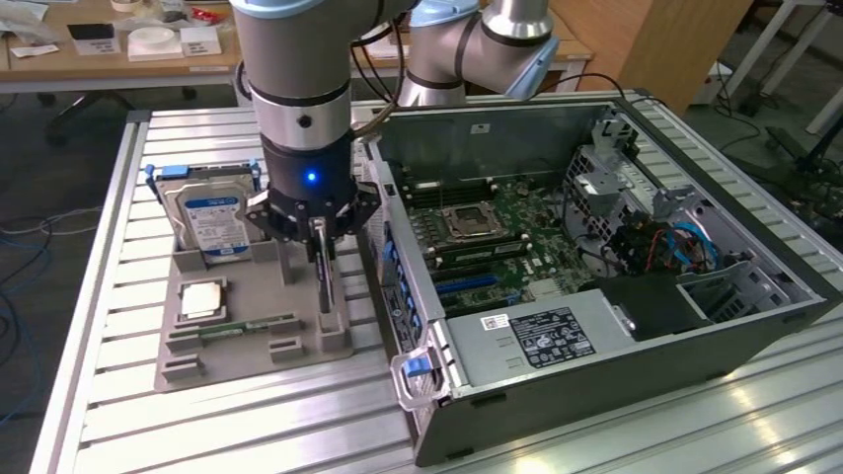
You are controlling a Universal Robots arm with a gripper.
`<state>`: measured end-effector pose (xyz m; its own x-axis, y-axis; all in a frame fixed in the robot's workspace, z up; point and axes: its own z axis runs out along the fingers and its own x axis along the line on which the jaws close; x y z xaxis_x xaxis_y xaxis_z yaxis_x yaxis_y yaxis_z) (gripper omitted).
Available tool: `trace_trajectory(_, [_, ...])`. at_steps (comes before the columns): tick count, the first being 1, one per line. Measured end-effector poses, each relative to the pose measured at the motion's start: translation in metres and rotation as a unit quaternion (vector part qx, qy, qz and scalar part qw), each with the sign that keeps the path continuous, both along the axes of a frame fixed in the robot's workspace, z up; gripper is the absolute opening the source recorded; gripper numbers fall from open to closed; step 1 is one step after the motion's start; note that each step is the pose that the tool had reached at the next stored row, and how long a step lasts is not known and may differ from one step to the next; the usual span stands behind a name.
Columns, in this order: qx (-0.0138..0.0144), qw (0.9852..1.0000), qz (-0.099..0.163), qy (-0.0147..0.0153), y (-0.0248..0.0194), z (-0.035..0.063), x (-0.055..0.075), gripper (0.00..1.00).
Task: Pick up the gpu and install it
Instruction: 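Pick up the gpu and move the gpu toward the slot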
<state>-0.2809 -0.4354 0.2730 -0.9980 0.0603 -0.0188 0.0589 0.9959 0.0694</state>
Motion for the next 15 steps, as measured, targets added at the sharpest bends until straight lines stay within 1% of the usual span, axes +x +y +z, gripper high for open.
trace_trajectory(9, [0.0002, 1.0000, 0.000, 0.0000, 0.0000, 0.0266, 0.000, 0.27])
trace_trajectory(15, [0.0003, 1.0000, 0.001, 0.0000, 0.0000, 0.0427, 0.000, 0.27])
